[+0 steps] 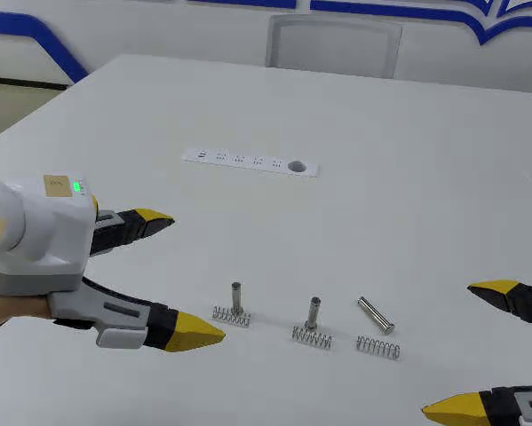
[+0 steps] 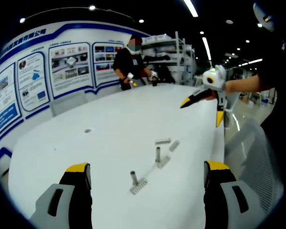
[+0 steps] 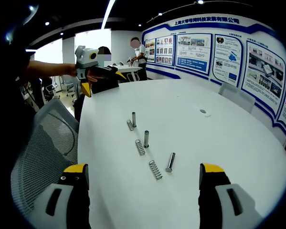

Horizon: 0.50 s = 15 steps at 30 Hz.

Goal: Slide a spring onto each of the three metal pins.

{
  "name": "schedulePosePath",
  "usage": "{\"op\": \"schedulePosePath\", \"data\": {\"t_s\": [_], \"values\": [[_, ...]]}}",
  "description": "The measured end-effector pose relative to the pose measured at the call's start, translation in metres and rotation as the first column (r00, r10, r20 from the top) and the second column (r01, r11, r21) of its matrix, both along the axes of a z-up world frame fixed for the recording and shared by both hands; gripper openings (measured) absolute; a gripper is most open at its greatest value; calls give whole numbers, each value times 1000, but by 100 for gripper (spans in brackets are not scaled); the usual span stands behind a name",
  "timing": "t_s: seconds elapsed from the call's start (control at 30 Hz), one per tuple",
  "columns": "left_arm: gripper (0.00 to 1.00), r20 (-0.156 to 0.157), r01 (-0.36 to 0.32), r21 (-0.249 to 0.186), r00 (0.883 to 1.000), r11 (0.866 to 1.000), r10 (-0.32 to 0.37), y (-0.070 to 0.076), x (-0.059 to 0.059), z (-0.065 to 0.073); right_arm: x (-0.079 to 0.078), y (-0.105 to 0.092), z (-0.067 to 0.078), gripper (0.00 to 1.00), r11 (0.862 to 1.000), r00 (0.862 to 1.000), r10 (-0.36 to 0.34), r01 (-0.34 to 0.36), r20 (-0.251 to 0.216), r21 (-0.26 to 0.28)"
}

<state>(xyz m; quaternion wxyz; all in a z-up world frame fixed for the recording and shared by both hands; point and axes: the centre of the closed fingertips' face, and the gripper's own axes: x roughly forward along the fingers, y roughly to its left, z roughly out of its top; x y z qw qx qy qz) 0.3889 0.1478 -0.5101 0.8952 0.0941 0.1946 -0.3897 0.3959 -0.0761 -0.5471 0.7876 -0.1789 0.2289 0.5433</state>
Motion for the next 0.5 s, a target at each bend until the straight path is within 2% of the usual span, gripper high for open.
{"op": "schedulePosePath", "data": {"t_s": [0.1,0.5], "values": [[100,4,-7,-20,1000,1000,7,-1,1,2,1,-2,-1,97,1000,1000,-8,8,-3,-1],[100,-6,-16,-20,1000,1000,15,1,7,-2,9,-3,-4,91,1000,1000,-19,19,-9,3]]}}
